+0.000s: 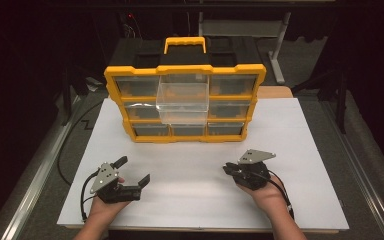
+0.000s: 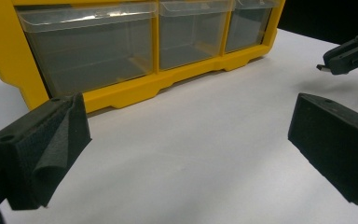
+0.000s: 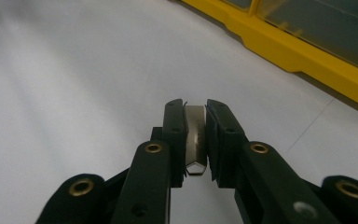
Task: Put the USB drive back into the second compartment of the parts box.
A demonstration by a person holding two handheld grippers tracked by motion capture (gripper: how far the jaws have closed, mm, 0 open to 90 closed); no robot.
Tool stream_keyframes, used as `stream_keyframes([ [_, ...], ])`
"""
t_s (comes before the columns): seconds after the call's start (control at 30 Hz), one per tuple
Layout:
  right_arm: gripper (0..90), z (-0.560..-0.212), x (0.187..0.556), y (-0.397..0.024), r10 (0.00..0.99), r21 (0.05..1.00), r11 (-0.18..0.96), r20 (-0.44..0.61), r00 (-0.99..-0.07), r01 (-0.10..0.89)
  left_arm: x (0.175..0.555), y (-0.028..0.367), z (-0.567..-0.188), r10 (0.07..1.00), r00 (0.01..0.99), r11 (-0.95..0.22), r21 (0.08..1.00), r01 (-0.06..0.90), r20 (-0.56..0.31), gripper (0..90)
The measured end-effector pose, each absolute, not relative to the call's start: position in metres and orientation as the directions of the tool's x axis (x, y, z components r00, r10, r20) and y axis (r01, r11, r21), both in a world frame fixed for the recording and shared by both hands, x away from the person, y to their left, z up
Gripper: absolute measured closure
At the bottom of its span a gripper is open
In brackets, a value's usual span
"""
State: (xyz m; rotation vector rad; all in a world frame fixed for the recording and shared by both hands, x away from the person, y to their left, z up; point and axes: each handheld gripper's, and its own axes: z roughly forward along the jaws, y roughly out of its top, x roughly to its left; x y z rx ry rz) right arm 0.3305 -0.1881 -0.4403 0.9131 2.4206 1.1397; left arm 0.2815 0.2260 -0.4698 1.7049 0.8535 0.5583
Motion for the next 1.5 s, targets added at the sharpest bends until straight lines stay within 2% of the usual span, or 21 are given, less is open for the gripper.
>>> stream_keyframes([
  [0.5,80.3,-0.426,0.341,-0.181,0.616,0.642,0.614,-0.028,-0.787,0.458,0.282,0.226,-0.47,0.769,0.637,-0.143,0.958,0.247,-0.049,0.4],
  [1.5,80.3,-0.426,0.358,-0.163,0.531,0.409,0.774,-0.003,-0.847,0.484,0.282,0.224,-0.47,0.756,0.653,-0.151,0.961,0.233,-0.04,0.5],
])
